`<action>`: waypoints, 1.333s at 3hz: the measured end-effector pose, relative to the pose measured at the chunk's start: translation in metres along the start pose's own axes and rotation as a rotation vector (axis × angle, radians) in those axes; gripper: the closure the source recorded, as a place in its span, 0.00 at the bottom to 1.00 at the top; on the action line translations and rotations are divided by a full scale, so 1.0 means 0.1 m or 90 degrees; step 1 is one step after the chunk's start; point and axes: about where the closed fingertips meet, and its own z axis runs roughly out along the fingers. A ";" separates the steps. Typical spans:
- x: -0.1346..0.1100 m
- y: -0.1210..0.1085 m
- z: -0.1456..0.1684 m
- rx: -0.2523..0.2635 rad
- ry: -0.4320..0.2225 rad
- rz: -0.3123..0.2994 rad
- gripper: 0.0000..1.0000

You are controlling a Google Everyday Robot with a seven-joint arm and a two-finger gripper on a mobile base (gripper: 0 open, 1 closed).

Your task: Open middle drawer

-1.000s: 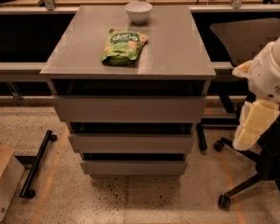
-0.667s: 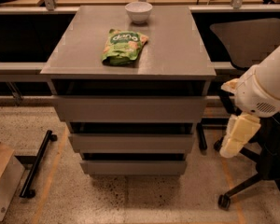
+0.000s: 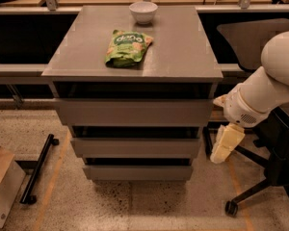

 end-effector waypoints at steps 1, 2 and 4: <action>0.06 0.13 0.04 -0.016 -0.012 -0.017 0.00; -0.03 0.21 0.42 -0.026 -0.045 -0.037 0.00; -0.36 0.11 1.48 -0.054 -0.104 -0.086 0.00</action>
Offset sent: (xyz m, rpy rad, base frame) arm -0.0039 0.0467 -0.0810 0.1338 -0.0366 0.1126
